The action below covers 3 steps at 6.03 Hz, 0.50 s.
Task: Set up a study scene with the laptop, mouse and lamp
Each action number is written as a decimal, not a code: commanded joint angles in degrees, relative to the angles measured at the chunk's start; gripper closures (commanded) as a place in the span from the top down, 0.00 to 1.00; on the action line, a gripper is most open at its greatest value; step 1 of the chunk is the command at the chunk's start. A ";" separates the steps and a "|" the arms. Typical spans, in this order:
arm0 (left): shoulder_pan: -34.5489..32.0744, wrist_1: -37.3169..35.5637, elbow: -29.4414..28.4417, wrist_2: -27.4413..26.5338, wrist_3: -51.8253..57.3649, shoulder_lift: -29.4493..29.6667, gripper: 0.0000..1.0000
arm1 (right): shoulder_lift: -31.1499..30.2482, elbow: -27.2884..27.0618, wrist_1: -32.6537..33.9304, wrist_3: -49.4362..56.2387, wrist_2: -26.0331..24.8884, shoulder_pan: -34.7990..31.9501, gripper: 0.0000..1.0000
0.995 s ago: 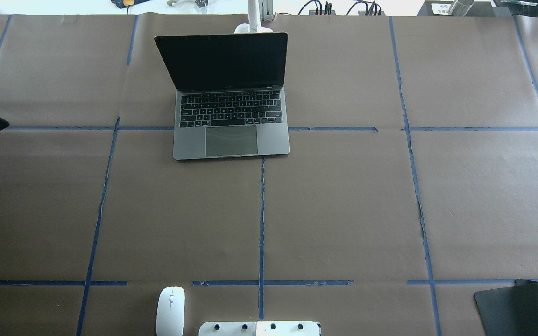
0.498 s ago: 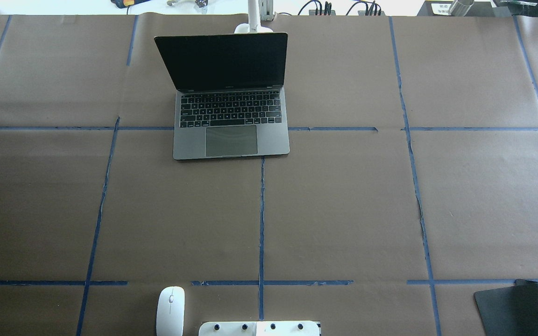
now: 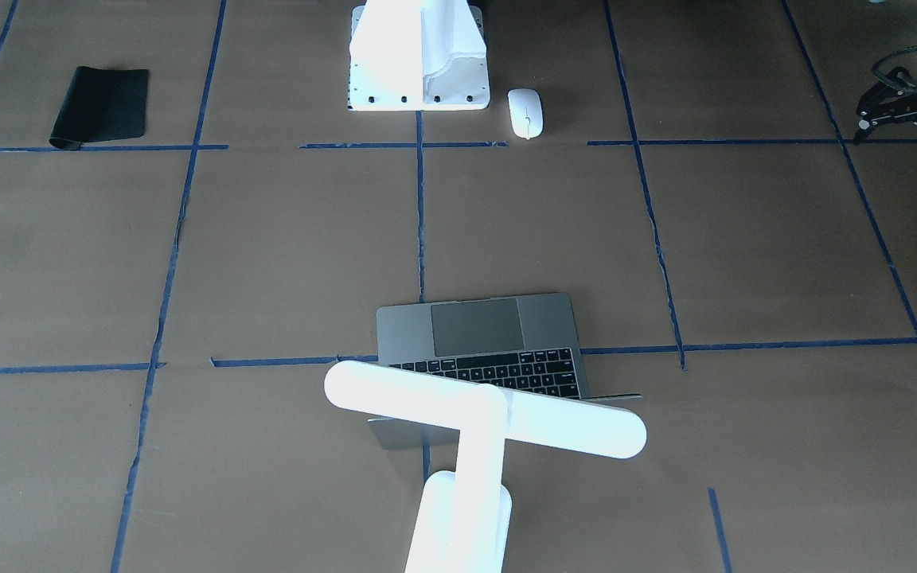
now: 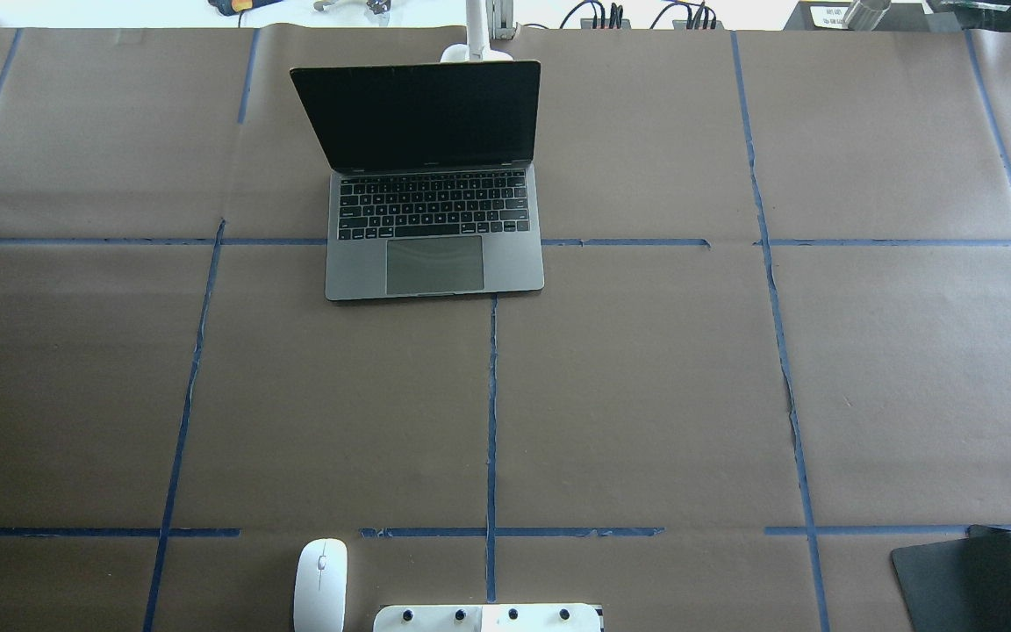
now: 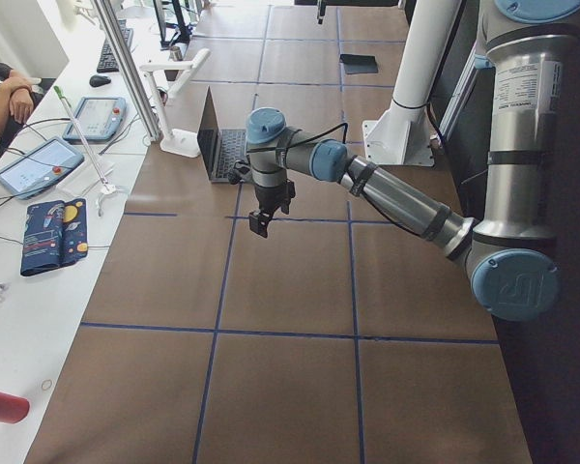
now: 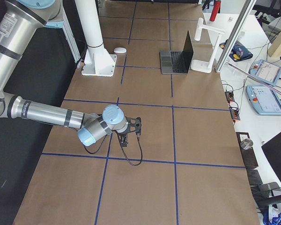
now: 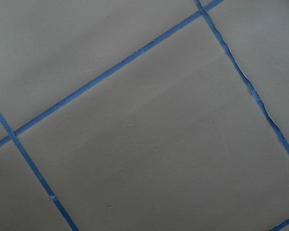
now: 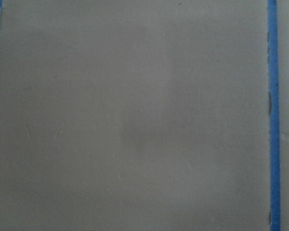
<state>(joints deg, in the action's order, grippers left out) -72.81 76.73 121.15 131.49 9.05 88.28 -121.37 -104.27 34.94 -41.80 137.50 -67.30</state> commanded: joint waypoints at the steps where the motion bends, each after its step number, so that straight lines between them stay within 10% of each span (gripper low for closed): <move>1: -0.06 0.00 0.66 0.09 -0.09 -0.04 1.00 | -3.95 0.03 -14.13 -15.42 -2.48 11.34 1.00; 3: -0.06 0.00 0.84 0.26 -0.09 -0.04 1.00 | -4.93 0.12 -17.01 -24.26 -12.64 25.40 0.98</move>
<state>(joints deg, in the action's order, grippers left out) -72.86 76.73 121.89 131.66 8.97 88.24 -125.85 -104.18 19.31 -62.00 129.79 -48.63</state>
